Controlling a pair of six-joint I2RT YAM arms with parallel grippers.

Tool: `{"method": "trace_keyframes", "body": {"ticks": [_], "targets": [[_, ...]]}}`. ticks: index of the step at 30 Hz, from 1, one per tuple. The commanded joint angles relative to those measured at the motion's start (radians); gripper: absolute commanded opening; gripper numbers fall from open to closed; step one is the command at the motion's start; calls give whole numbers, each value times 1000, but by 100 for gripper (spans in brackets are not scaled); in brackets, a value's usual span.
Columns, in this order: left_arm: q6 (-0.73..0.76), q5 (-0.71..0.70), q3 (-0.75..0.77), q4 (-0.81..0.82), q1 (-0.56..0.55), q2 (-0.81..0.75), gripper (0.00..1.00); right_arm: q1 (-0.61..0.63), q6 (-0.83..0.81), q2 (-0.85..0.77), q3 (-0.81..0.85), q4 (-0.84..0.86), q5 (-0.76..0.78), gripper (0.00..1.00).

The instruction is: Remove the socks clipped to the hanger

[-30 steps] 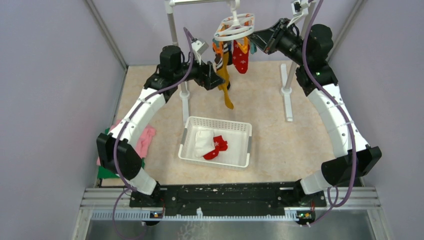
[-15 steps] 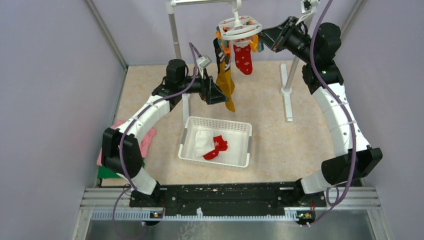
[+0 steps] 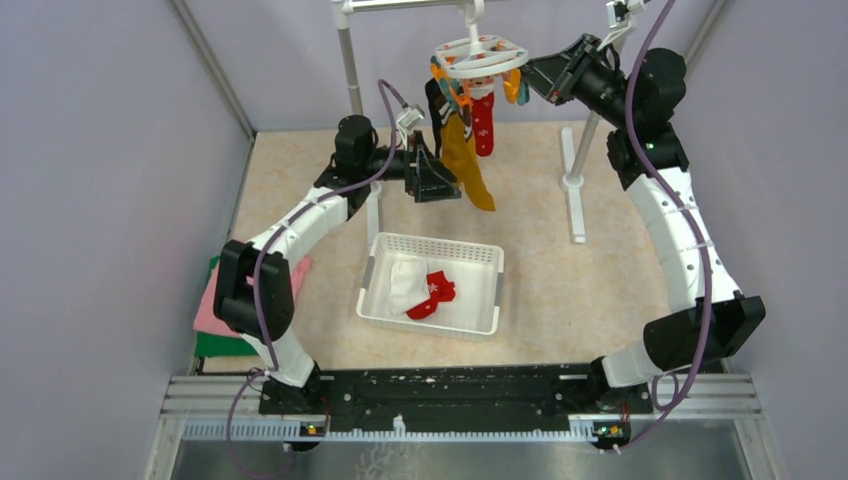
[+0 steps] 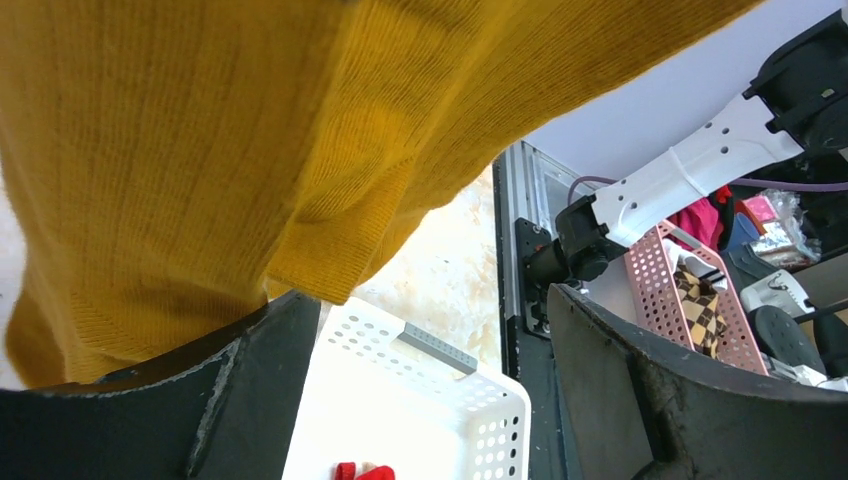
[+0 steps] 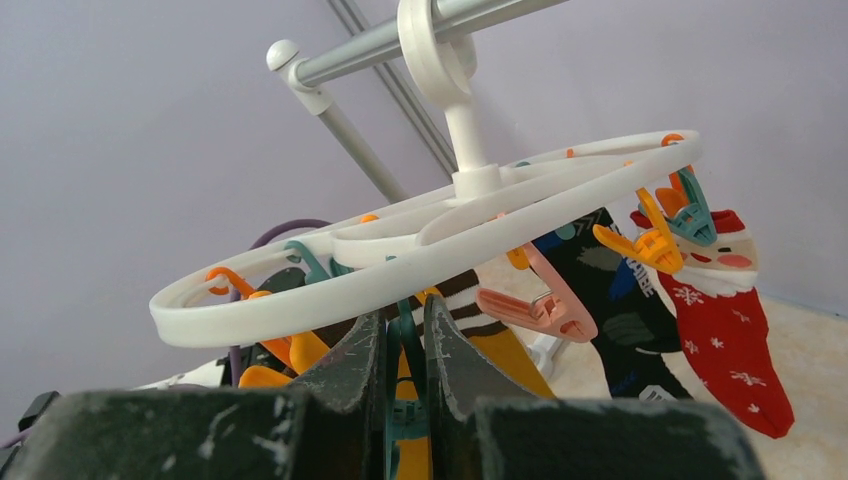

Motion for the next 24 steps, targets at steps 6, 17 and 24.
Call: {"method": "trace_keyframes", "body": {"ticks": [6, 17, 24], "targets": [[27, -10, 49, 62, 26, 50, 97, -18, 34, -28, 3, -33, -44, 3], [-126, -15, 82, 210, 43, 83, 99, -18, 53, -30, -18, 22, -56, 3], [-323, 53, 49, 430, 53, 77, 79, -19, 45, -28, -20, 15, -56, 3]]}}
